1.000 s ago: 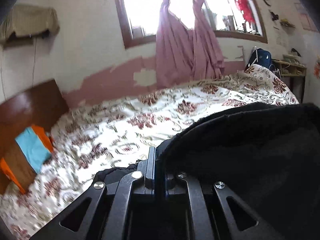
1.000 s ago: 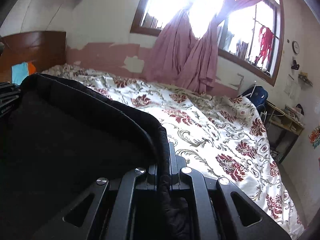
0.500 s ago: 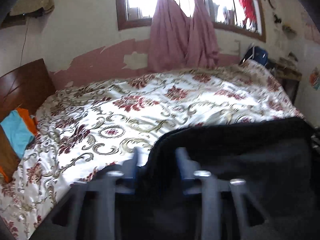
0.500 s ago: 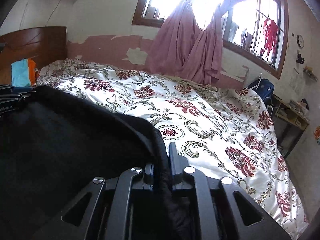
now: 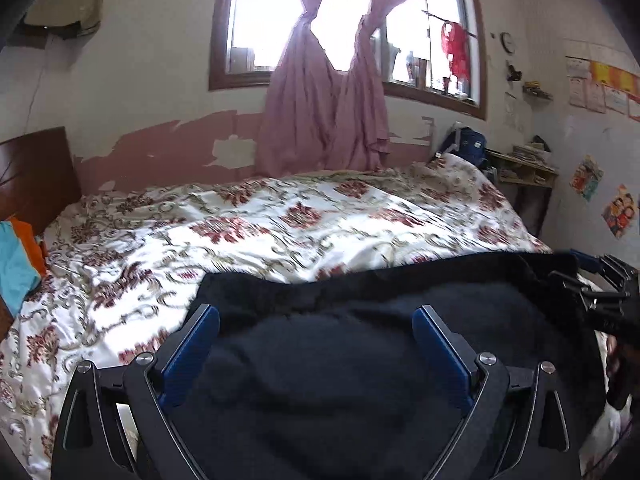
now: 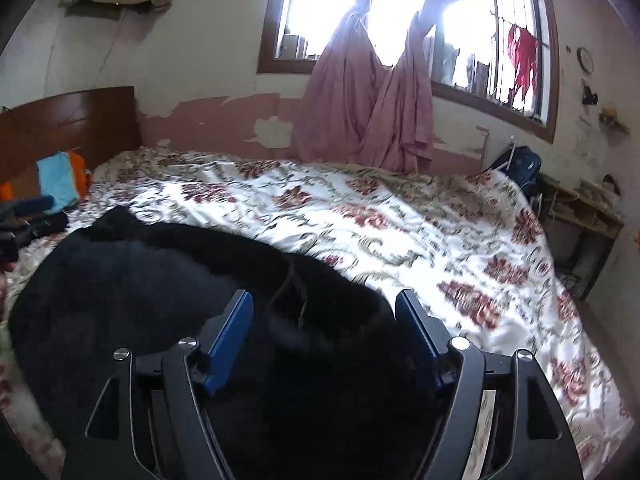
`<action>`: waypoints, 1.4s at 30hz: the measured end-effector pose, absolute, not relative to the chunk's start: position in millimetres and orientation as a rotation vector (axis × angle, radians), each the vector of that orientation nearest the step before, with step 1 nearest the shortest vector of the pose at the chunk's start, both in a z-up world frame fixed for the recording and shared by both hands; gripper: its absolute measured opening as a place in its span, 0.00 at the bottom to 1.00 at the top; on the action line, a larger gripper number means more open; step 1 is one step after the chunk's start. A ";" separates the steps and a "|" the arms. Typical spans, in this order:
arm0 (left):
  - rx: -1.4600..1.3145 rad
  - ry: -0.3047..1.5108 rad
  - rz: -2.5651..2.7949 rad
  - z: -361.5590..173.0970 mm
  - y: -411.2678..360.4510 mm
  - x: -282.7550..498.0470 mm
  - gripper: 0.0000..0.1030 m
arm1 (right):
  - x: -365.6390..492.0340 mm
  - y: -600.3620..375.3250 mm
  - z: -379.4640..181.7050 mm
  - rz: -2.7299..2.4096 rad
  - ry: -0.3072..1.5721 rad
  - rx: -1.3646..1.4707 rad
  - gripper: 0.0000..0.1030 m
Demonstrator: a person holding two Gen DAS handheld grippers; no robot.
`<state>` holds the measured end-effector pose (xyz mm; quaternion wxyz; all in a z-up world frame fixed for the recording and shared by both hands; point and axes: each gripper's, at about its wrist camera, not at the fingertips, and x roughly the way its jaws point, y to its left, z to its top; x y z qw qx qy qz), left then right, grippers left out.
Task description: Fold large clothes
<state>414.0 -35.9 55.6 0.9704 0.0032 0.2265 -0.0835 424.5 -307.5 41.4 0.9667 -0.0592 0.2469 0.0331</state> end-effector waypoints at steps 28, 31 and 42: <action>0.070 0.568 -0.231 -11.5 -69.0 449.2 1.00 | 448.3 -285.9 -25.4 0.129 0.634 -0.162 0.79; 0.057 0.592 -0.193 -10.7 -66.5 469.4 1.00 | 466.7 -283.7 -28.3 0.100 0.639 -0.172 0.79; -0.093 0.717 -0.100 -26.1 -24.3 536.9 1.00 | 533.1 -305.0 -42.9 0.039 0.728 -0.077 0.81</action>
